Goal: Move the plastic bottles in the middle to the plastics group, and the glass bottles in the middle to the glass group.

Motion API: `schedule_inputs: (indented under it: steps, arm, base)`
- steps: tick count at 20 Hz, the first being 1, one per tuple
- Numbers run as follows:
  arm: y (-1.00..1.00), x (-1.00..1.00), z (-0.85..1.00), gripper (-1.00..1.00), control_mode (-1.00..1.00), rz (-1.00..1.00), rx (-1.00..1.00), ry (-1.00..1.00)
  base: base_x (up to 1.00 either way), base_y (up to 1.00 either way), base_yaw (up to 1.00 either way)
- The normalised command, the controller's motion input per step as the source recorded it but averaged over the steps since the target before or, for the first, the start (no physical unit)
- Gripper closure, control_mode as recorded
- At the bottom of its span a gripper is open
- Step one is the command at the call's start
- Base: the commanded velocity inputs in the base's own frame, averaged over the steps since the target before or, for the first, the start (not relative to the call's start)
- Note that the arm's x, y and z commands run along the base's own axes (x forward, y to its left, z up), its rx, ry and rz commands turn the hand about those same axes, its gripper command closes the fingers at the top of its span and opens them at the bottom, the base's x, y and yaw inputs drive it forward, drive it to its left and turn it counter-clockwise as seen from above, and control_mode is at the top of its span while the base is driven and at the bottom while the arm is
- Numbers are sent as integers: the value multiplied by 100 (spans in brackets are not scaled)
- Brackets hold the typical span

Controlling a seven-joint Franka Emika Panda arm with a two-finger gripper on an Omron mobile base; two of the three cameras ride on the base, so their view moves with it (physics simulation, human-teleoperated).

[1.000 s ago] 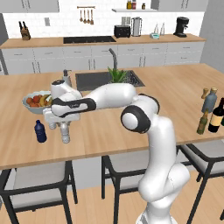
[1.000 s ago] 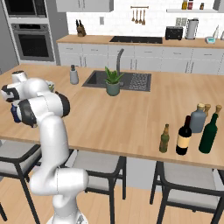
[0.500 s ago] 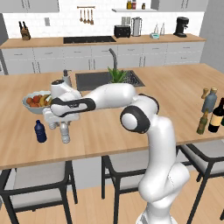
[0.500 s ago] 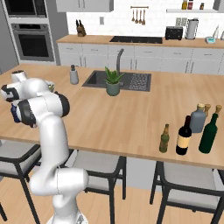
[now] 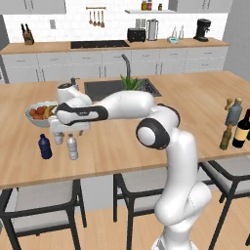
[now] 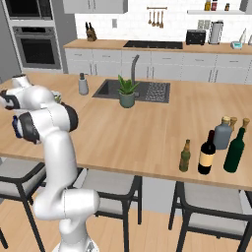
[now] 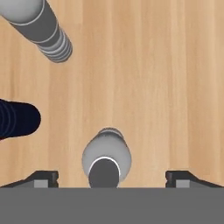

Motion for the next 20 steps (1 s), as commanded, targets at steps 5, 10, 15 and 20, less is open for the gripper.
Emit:
schedule_inputs:
  steps: [5,10,15,20]
  arm:
    - [-59,-30,63,-100,-100,-2,0,5]
    - [-100,-27,34,-100,-100,0,1,8]
    - [-100,-17,43,-100,-100,0,2,11]
    - [-100,-30,27,-100,-100,0,0,8]
  base:
    - [0,0,0]
    - [0,0,0]
    - [0,0,0]
    - [0,0,0]
